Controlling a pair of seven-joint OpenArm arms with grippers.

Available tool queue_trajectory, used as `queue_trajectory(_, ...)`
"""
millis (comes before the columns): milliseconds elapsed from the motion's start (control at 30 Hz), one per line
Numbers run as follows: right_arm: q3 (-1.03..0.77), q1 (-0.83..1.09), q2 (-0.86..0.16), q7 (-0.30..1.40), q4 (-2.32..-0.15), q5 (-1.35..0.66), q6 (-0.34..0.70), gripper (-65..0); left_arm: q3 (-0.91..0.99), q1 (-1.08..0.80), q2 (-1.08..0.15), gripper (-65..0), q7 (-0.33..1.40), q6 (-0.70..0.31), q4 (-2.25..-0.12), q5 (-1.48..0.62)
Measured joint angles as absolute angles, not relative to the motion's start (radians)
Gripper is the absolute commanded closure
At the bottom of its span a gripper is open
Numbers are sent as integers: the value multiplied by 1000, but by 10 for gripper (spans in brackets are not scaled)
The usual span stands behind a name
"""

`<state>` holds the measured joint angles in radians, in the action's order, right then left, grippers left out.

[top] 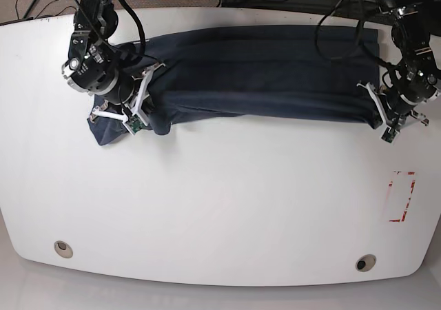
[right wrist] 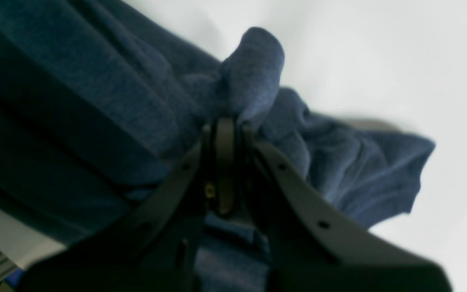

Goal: Layout the t-shirt on the table in an organized manner, then fold the t-shirt properly
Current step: 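Fold the shirt's hem edge over toward the collar with both grippers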

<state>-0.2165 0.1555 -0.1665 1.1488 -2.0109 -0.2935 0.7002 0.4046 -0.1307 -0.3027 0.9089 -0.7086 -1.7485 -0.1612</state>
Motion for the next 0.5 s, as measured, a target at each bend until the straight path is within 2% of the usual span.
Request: queue_trajectory(500, -354, 171, -163, 1259, -2013, -323, 701, 0, 408, -286, -300, 0, 890, -717, -1803, -189)
